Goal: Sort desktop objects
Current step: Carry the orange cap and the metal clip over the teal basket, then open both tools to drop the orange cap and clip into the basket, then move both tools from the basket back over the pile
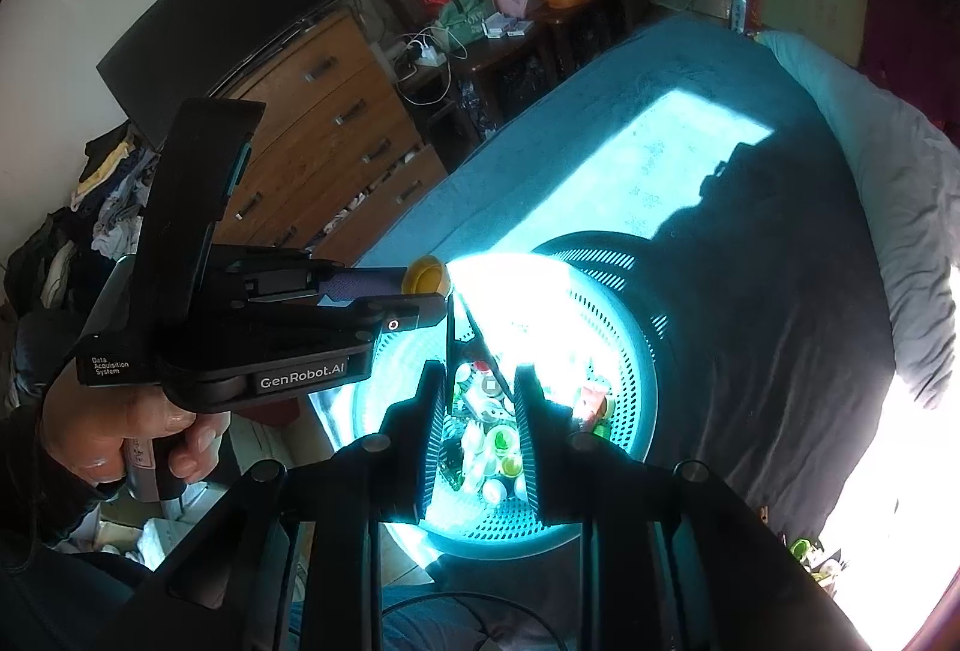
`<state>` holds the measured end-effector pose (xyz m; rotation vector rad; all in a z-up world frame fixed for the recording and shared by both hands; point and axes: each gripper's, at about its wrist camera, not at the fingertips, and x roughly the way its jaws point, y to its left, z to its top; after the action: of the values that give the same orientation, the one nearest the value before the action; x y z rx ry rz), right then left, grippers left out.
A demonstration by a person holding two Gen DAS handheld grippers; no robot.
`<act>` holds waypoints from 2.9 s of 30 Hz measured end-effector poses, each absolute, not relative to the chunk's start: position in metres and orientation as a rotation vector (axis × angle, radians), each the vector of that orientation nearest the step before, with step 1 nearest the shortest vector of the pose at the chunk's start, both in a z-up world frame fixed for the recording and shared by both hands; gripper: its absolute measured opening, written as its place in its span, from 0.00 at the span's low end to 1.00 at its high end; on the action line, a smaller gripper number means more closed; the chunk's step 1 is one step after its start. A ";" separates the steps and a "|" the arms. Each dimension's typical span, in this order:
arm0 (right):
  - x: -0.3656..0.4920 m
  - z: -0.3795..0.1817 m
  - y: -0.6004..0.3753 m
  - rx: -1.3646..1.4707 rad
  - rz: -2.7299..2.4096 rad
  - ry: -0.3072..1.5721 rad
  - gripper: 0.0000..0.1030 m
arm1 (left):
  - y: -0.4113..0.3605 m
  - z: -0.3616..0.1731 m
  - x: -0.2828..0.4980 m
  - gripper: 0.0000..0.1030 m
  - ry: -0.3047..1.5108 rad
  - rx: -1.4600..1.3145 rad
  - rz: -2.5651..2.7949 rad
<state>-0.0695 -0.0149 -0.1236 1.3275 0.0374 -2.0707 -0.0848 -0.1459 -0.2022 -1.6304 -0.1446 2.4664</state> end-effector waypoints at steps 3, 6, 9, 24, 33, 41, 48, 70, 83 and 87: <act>-0.071 -0.126 -0.014 1.340 -2.073 0.042 0.21 | -0.143 -0.206 -0.087 0.29 -0.136 -1.641 2.450; -0.074 -0.130 -0.014 1.356 -2.070 0.045 0.21 | -0.140 -0.212 -0.088 0.29 -0.131 -1.655 2.436; -0.075 -0.135 -0.015 1.375 -2.058 0.046 0.21 | -0.138 -0.220 -0.088 0.29 -0.126 -1.679 2.419; -0.075 -0.162 -0.017 1.443 -2.026 0.058 0.22 | -0.129 -0.272 -0.084 0.29 -0.100 -1.798 2.335; -0.072 -0.169 -0.017 1.467 -2.012 0.054 0.22 | -0.128 -0.284 -0.080 0.29 -0.100 -1.815 2.314; -0.068 -0.170 -0.016 1.464 -2.010 0.050 0.22 | -0.128 -0.282 -0.080 0.29 -0.095 -1.806 2.315; -0.068 -0.168 -0.012 1.455 -2.026 0.035 0.24 | -0.127 -0.283 -0.081 0.31 -0.119 -1.816 2.318; -0.052 -0.181 0.032 1.441 -2.086 -0.126 0.55 | -0.089 -0.284 -0.077 0.39 0.028 -1.836 2.288; 0.037 -0.262 0.234 1.692 -2.255 -0.555 0.58 | 0.115 -0.351 -0.075 0.48 0.195 -1.805 1.941; 0.065 -0.296 0.295 1.783 -2.274 -0.684 0.59 | 0.163 -0.398 -0.093 0.48 0.070 -1.873 1.900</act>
<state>0.0653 0.2947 -0.2959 1.7828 -0.6838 -2.2738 -0.0930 0.1634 -0.3982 -1.8727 0.0702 1.8998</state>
